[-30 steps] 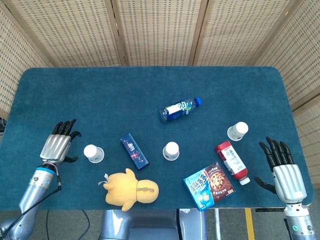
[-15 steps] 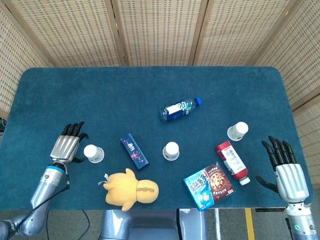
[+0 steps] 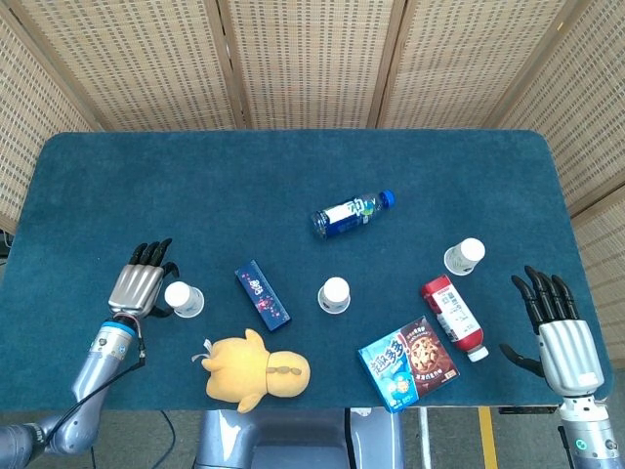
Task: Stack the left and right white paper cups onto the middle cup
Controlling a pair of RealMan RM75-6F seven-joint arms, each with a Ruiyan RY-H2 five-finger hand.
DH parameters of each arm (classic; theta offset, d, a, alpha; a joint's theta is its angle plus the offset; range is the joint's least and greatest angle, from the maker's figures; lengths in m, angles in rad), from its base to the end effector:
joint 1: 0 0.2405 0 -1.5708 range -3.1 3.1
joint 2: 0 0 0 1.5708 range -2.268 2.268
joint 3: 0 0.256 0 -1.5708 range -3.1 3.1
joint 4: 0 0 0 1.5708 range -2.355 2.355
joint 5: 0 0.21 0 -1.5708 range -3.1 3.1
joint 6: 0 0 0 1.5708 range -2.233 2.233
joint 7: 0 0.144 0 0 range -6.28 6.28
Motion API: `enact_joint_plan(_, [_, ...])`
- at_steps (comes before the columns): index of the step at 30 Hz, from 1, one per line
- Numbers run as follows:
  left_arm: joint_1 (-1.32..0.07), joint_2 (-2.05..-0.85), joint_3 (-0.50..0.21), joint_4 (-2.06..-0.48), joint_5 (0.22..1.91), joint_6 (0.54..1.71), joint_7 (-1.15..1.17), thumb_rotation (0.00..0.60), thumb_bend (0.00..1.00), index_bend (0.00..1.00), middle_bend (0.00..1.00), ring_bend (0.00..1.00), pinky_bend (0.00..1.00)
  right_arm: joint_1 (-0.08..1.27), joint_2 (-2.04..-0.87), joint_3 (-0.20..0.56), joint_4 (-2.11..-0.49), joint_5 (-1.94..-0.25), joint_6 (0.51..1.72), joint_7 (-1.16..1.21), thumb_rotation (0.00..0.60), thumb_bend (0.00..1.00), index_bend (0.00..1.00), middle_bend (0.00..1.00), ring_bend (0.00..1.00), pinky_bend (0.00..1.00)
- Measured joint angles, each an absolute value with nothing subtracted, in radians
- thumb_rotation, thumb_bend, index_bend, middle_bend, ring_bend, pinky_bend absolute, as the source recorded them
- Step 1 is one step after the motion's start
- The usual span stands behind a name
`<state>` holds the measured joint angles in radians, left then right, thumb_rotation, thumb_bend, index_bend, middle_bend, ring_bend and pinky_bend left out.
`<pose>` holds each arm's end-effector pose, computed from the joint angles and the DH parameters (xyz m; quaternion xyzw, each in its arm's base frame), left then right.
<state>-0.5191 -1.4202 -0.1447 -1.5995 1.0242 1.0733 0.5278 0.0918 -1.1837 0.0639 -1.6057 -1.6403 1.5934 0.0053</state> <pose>-0.2303 0.3014 0.0286 -0.7016 -0.4010 -0.2784 0.5191 -0.2798 -0.1829 0.1485 0.5977 -0.3385 0.4706 0.5537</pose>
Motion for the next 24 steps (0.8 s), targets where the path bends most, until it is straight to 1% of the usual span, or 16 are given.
enact_joint_plan(5, [-0.530,-1.435,-0.141,-1.592,1.018,1.075,0.528,0.600,0.17,0.45,0.00,0.00,0.03,0.091,-1.182,0.064,-1.606,-1.641,1.595,0.009,0.600,0.15,0.05,0.00,0.00,0.00])
enact_joint_plan(9, [-0.534,-1.438,-0.137,-1.596,1.022,1.083,0.530,0.600,0.20,0.45,0.00,0.00,0.03,0.091,-1.180,0.064,-1.606,-1.641,1.595,0.014,0.600,0.15,0.05,0.00,0.00,0.00])
enact_joint_plan(14, [-0.535,-1.430,-0.134,-1.613,1.033,1.092,0.518,0.600,0.20,0.45,0.00,0.00,0.03,0.090,-1.179,0.065,-1.608,-1.640,1.598,0.016,0.600,0.15,0.05,0.00,0.00,0.00])
enact_joint_plan(24, [-0.533,-1.379,-0.146,-1.729,1.103,1.141,0.479,0.600,0.20,0.46,0.00,0.00,0.03,0.091,-1.179,0.064,-1.608,-1.640,1.595,0.018,0.600,0.15,0.05,0.00,0.00,0.00])
